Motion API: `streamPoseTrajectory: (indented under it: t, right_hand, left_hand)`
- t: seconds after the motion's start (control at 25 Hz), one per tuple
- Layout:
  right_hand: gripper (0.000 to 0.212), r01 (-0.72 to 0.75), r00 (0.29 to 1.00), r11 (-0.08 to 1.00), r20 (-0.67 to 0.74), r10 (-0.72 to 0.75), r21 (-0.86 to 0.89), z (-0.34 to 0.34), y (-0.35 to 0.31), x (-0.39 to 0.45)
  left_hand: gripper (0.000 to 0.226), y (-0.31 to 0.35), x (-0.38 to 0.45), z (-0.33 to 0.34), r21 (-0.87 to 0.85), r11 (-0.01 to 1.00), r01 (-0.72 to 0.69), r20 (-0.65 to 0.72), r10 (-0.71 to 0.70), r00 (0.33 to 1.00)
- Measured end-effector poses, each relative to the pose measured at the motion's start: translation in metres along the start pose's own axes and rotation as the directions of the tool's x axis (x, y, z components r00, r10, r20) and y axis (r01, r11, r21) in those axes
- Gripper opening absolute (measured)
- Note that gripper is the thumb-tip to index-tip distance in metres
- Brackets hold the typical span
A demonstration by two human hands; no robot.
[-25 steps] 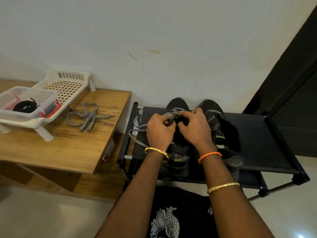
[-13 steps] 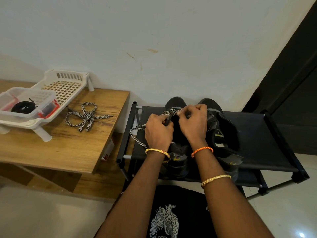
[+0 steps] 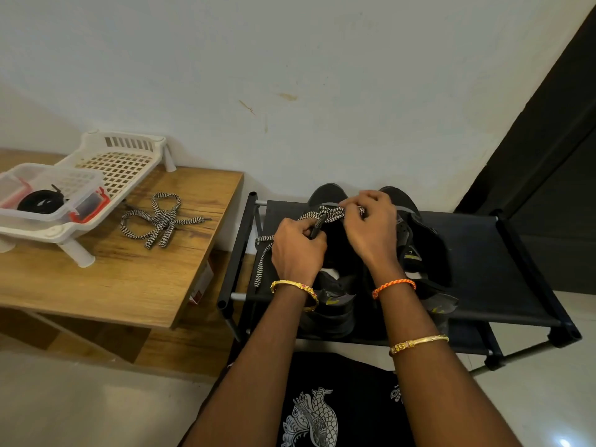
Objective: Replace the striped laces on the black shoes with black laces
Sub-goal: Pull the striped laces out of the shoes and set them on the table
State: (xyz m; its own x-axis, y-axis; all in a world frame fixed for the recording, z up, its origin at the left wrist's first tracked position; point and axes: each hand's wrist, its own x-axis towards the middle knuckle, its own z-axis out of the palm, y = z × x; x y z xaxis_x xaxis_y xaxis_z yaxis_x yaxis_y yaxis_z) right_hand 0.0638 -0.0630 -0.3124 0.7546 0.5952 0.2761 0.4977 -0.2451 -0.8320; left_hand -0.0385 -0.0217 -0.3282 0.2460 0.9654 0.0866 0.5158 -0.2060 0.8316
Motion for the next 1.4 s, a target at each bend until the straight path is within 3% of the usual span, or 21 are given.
streamPoseTrajectory:
  t: [0.08,0.2,0.48,0.64,0.72,0.8,0.88,0.92,0.96,1.0,1.08,1.12,1.16,1.24,1.4]
  right_hand:
    - [0.018,0.165,0.976,0.946,0.186,-0.116,-0.277,0.004,-0.002,-0.006]
    - [0.022,0.171,0.960,0.903,0.274,-0.062,-0.395,0.011,-0.001,-0.013]
    - [0.002,0.077,0.992,0.977,0.117,-0.054,-0.201,0.009,-0.001,-0.011]
    - [0.013,-0.114,0.992,0.972,-0.036,0.124,0.203,-0.001,-0.004,-0.004]
    - [0.020,-0.273,0.941,0.807,-0.028,0.337,0.523,-0.009,-0.005,0.002]
    - [0.021,-0.391,0.851,0.507,0.092,0.517,0.768,-0.019,-0.005,0.008]
    - [0.019,-0.412,0.790,0.314,0.164,0.590,0.855,-0.023,-0.002,0.013]
    - [0.018,-0.410,0.787,0.313,0.158,0.597,0.857,-0.023,-0.001,0.013]
    - [0.017,-0.400,0.810,0.399,0.114,0.576,0.825,-0.022,-0.001,0.012]
    - [0.015,-0.375,0.857,0.570,0.040,0.513,0.731,-0.020,-0.001,0.011]
    - [0.009,-0.191,0.977,0.948,-0.046,0.209,0.254,-0.014,0.001,0.005]
    - [0.012,-0.032,0.999,0.999,0.024,0.033,-0.031,-0.008,0.002,0.002]
    - [0.017,0.109,0.988,0.963,0.134,-0.077,-0.248,-0.001,0.003,-0.001]
    - [0.021,0.222,0.957,0.874,0.269,-0.110,-0.433,0.010,0.000,-0.006]
    - [0.017,0.173,0.973,0.900,0.210,-0.094,-0.400,0.012,0.000,-0.007]
  left_hand:
    - [0.021,0.000,0.001,0.000,0.008,1.000,-0.010,0.018,0.010,1.000]
    - [0.024,0.001,0.001,0.000,0.016,1.000,-0.025,-0.002,0.025,1.000]
    - [0.026,0.001,-0.001,0.001,0.077,0.996,-0.032,-0.071,0.038,0.997]
    - [0.028,0.000,0.000,0.001,0.090,0.996,-0.024,-0.083,0.032,0.996]
    - [0.028,0.000,-0.001,0.001,0.088,0.996,-0.025,-0.084,0.032,0.996]
    - [0.028,0.001,0.000,0.002,0.071,0.997,-0.020,-0.084,0.026,0.996]
    - [0.027,0.001,0.000,0.002,0.052,0.999,-0.016,-0.080,0.020,0.997]
    - [0.026,0.001,-0.001,0.002,0.047,0.999,-0.017,-0.078,0.020,0.997]
    - [0.025,0.001,-0.001,0.002,0.038,0.999,-0.017,-0.079,0.020,0.997]
    - [0.024,0.001,-0.001,0.002,0.028,0.999,-0.018,-0.079,0.020,0.997]
    - [0.023,0.001,-0.001,0.001,0.006,1.000,-0.018,-0.072,0.019,0.997]
    - [0.022,0.001,0.000,0.001,-0.001,1.000,-0.018,-0.066,0.018,0.998]
    - [0.020,0.002,0.000,0.001,-0.005,1.000,-0.018,-0.061,0.018,0.998]
    - [0.018,0.002,0.001,0.001,-0.007,1.000,-0.024,-0.060,0.023,0.998]
    - [0.017,0.001,0.000,0.001,-0.001,1.000,-0.009,-0.072,0.009,0.997]
